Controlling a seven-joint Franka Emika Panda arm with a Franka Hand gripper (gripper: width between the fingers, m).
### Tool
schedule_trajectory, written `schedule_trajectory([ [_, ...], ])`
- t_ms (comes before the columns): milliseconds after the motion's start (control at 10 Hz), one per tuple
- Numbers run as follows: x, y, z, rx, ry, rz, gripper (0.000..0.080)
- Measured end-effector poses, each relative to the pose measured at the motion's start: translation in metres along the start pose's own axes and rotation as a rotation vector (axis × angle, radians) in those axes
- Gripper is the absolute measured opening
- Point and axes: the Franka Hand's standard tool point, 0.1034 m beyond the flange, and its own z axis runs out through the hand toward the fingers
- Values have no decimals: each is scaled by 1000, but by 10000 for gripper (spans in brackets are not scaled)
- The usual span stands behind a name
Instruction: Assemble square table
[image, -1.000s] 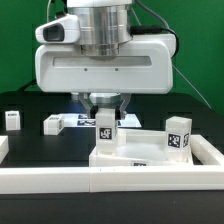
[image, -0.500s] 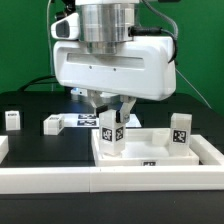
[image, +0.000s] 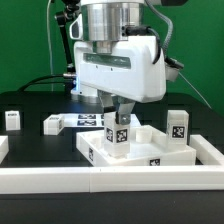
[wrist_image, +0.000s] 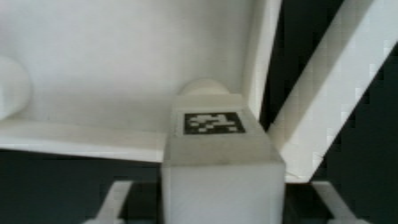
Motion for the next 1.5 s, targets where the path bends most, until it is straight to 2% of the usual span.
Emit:
schedule_trajectory([
  [200, 0, 0, 0, -1, 0, -28, 539],
  [300, 0, 0, 0, -2, 1, -75, 539],
  [400, 0, 0, 0, -2, 0, -137, 625],
  [500, 0, -1, 0, 0, 2, -176, 625],
  [700, 0, -3, 0, 9, 12, -459, 648],
  [1500, 0, -3, 0, 4, 15, -1043, 649],
])
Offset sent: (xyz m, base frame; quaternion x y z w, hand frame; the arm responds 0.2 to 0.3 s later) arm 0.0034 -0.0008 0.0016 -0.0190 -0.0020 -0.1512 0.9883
